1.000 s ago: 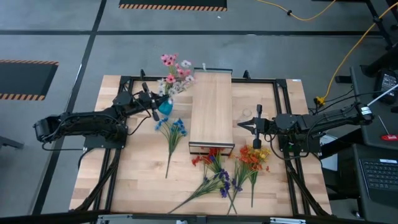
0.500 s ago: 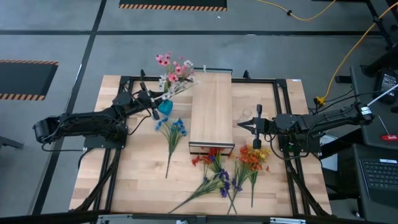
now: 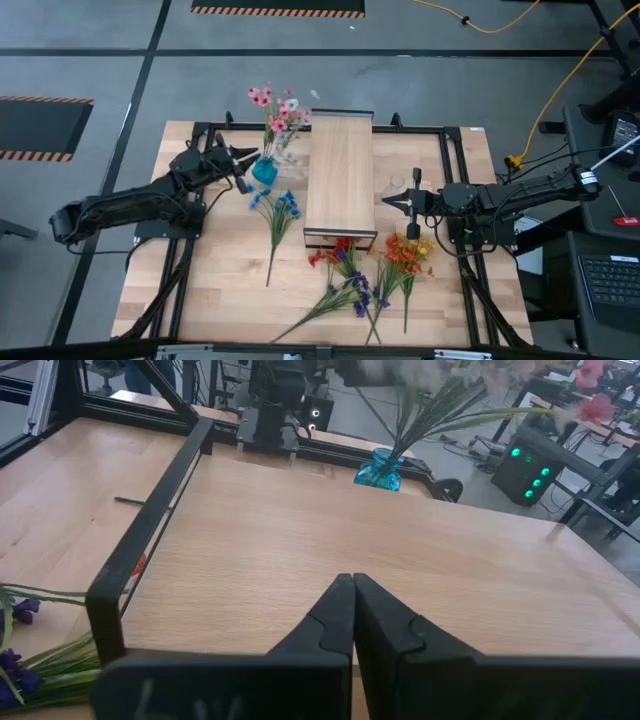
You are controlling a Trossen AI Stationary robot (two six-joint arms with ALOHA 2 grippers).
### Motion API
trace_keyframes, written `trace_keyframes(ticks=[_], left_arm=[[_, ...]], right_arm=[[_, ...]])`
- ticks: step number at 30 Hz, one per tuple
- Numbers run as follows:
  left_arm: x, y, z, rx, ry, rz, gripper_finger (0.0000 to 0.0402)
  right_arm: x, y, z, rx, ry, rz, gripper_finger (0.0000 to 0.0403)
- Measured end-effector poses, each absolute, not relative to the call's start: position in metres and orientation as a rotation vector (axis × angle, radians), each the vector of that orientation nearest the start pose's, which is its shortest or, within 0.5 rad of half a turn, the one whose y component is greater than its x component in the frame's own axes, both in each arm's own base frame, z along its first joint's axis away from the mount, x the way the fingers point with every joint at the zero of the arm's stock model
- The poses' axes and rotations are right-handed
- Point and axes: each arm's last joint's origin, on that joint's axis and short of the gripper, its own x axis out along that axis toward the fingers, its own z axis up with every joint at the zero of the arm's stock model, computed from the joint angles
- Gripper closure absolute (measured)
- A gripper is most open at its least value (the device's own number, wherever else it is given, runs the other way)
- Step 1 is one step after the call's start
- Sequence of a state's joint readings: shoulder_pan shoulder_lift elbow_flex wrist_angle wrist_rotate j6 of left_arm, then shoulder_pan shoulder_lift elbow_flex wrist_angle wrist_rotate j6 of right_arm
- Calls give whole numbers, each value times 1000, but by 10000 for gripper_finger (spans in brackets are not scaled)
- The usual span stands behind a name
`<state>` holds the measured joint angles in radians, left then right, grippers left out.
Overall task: Pick and place flowers into a vace then onto a shelf
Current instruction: Put the white flowers into the blue vase, then put the violet flowers into the blue vase
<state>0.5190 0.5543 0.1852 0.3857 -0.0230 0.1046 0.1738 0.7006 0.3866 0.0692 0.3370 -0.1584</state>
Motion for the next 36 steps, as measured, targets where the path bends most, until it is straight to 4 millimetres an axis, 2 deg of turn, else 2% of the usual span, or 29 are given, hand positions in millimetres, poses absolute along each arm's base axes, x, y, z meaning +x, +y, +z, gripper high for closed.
trace_keyframes(ticks=[18, 23, 29, 36], left_arm=[[117, 61, 218, 82, -44, 365, 331], [120, 57, 215, 109, 12, 332, 344], [123, 49, 223, 57, 155, 284, 394], [133, 33, 234, 26, 216, 184, 400]], right_arm=[[161, 19, 232, -219, 249, -144, 395], [161, 19, 232, -219, 249, -143, 395], [161, 19, 232, -152, 242, -151, 395], [162, 19, 237, -139, 231, -152, 395]])
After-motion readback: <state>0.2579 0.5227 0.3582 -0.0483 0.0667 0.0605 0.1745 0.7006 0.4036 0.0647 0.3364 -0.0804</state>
